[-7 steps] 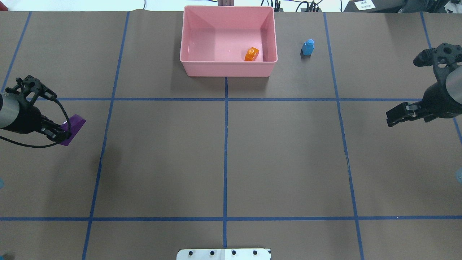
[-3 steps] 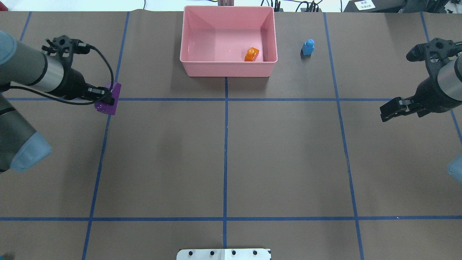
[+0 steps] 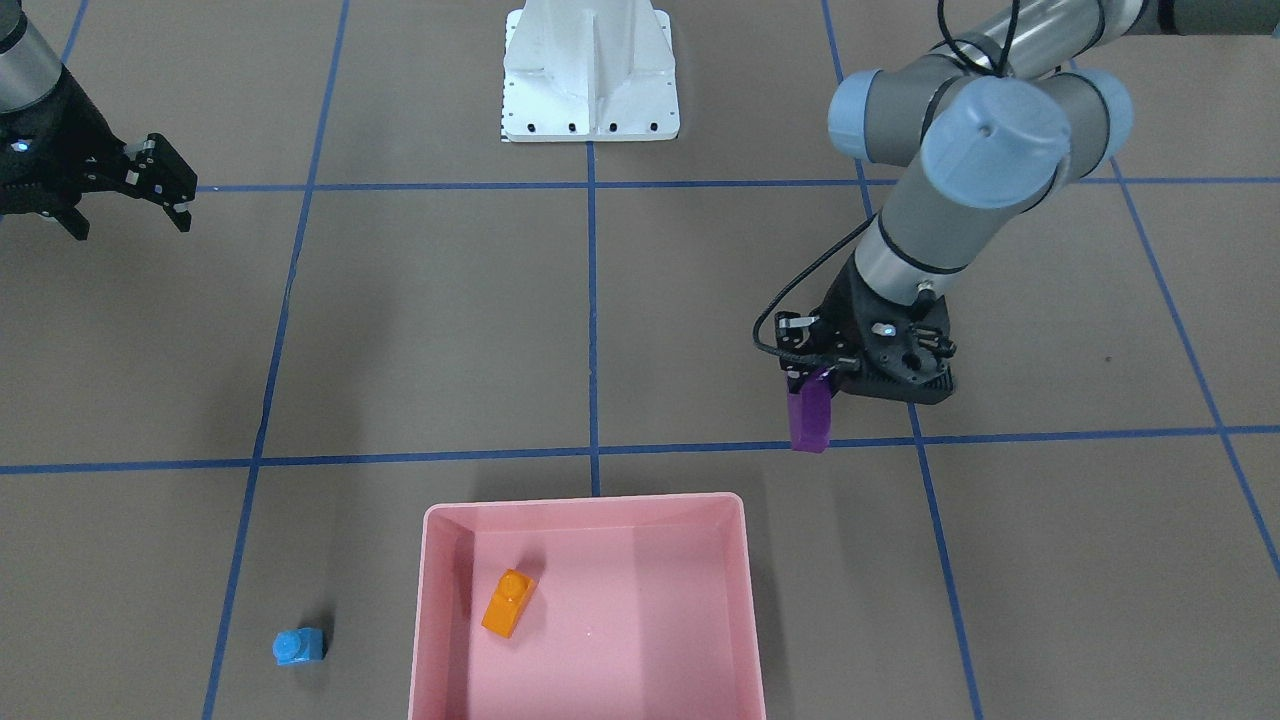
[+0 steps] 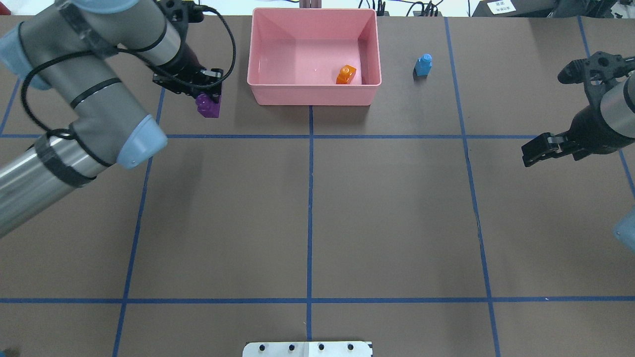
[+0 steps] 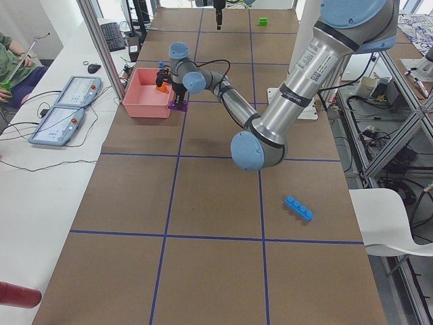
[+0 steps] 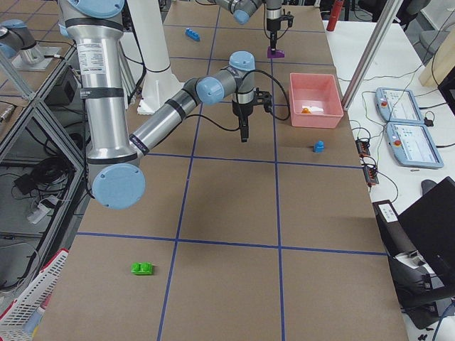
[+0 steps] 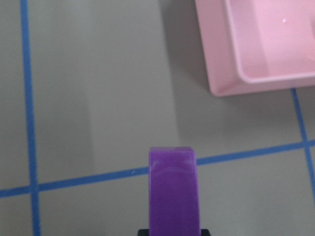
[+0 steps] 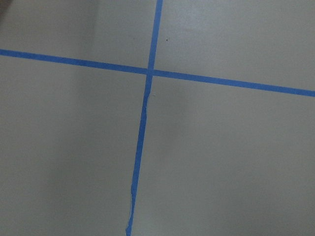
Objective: Put all blocks into box
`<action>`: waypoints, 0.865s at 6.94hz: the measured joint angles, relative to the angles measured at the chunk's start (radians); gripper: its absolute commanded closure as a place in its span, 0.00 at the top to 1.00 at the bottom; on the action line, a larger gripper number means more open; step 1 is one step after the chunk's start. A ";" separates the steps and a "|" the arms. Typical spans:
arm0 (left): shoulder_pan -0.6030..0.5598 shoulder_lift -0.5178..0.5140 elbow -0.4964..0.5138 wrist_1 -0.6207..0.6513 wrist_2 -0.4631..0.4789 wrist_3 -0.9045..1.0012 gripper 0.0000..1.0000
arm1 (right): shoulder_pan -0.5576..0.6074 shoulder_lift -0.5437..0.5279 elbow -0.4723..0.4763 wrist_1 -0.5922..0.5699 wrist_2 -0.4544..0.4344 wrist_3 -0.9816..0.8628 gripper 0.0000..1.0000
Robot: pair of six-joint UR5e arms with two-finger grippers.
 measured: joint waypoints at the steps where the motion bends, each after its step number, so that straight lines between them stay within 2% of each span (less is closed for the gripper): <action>1: -0.001 -0.122 0.147 0.009 -0.001 -0.028 0.00 | 0.000 0.010 -0.011 0.001 0.000 -0.001 1.00; 3: -0.010 -0.296 0.409 -0.033 0.009 -0.065 0.00 | 0.002 0.037 -0.041 0.001 0.000 -0.003 1.00; 5: -0.016 -0.450 0.674 -0.117 0.068 -0.070 0.00 | 0.003 0.042 -0.048 0.001 0.000 -0.005 1.00; 6: -0.015 -0.497 0.779 -0.177 0.084 -0.069 0.25 | 0.003 0.043 -0.049 0.001 0.000 -0.005 1.00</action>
